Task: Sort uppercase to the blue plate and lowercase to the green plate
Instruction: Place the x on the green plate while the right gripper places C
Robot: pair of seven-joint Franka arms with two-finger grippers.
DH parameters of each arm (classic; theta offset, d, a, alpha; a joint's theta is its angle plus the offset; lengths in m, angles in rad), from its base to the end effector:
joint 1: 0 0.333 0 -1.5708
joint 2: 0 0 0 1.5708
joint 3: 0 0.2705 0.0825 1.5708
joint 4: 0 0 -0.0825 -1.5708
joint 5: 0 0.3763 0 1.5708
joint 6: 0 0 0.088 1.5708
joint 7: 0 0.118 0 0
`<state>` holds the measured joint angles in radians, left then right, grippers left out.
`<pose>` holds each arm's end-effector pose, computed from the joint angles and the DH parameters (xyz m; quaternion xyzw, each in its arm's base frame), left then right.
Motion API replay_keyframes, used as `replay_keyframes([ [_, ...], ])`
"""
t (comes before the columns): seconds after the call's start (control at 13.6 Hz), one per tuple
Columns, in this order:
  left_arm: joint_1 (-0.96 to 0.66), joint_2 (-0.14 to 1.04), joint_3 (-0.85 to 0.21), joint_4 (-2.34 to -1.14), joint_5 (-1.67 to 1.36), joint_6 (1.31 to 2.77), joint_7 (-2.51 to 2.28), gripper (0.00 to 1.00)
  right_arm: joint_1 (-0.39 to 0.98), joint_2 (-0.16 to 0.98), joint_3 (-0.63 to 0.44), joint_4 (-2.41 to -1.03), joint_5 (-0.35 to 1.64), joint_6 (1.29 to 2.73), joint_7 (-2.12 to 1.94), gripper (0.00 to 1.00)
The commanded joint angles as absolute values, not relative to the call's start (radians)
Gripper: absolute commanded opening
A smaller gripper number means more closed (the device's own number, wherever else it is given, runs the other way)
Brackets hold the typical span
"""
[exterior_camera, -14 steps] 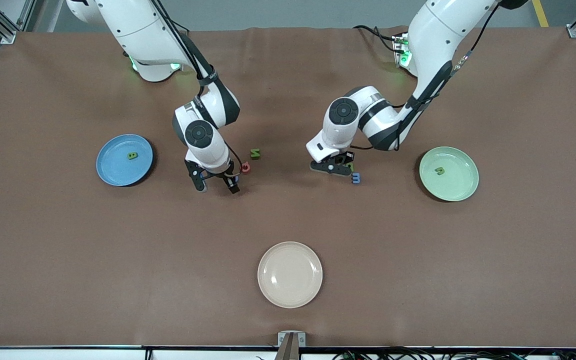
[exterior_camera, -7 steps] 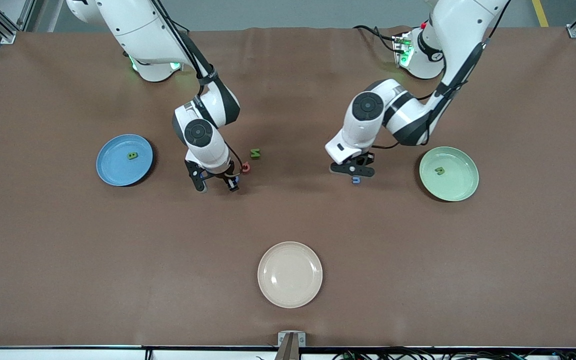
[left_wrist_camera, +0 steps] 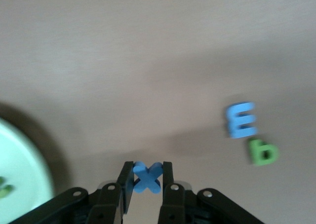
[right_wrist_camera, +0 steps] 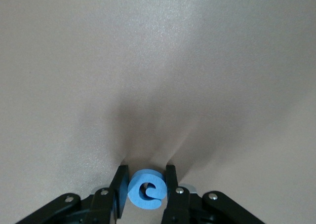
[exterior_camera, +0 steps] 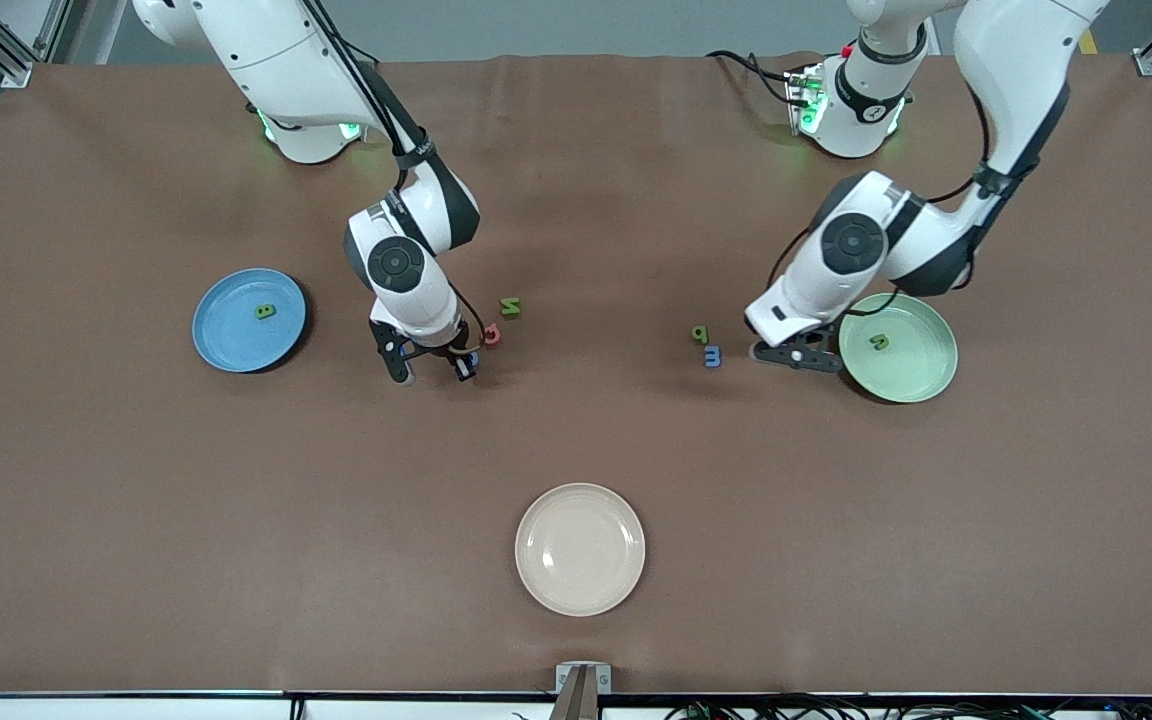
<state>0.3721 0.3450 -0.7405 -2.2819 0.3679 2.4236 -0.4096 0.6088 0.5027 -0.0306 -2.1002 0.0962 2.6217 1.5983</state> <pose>0.4653 -0.1959 0.1854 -0.9925 0.1149 0.0385 0.0136 0.4676 0.3021 0.1334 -0.8526 0.5223 0.0105 0.0165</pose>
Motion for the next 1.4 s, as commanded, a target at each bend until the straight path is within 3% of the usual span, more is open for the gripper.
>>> replay_keyframes([
  [0.0,0.472,0.275,-0.761,-2.35,0.379,2.424,-0.318,0.13,0.566,0.474,-0.035,-2.103,0.109,2.548,1.515,0.0],
  [0.22,0.59,0.25,-0.761,-2.385,0.379,2.424,-0.21,0.13,0.502,0.413,-0.037,-2.109,0.107,2.432,1.382,0.0],
  [0.44,0.667,0.239,-0.761,-2.424,0.426,2.43,-0.169,0.13,0.45,0.295,-0.043,-2.235,0.097,2.425,1.232,0.0],
  [0.74,0.719,0.247,-0.761,-2.46,0.475,2.46,-0.164,0.13,0.284,0.103,-0.043,-2.42,0.08,2.396,0.888,0.0],
  [1.03,0.721,0.256,-0.761,-2.461,0.489,2.461,-0.164,0.19,0.134,0.012,-0.043,-2.517,0.017,2.364,0.686,0.0],
  [1.18,0.721,0.256,-0.761,-2.461,0.489,2.461,-0.164,0.43,0.063,0.015,-0.041,-2.53,-0.044,2.367,0.649,0.0],
  [1.33,0.721,0.253,-0.761,-2.459,0.489,2.459,-0.164,0.84,0.008,0.02,-0.041,-2.545,-0.086,2.379,0.583,0.0],
])
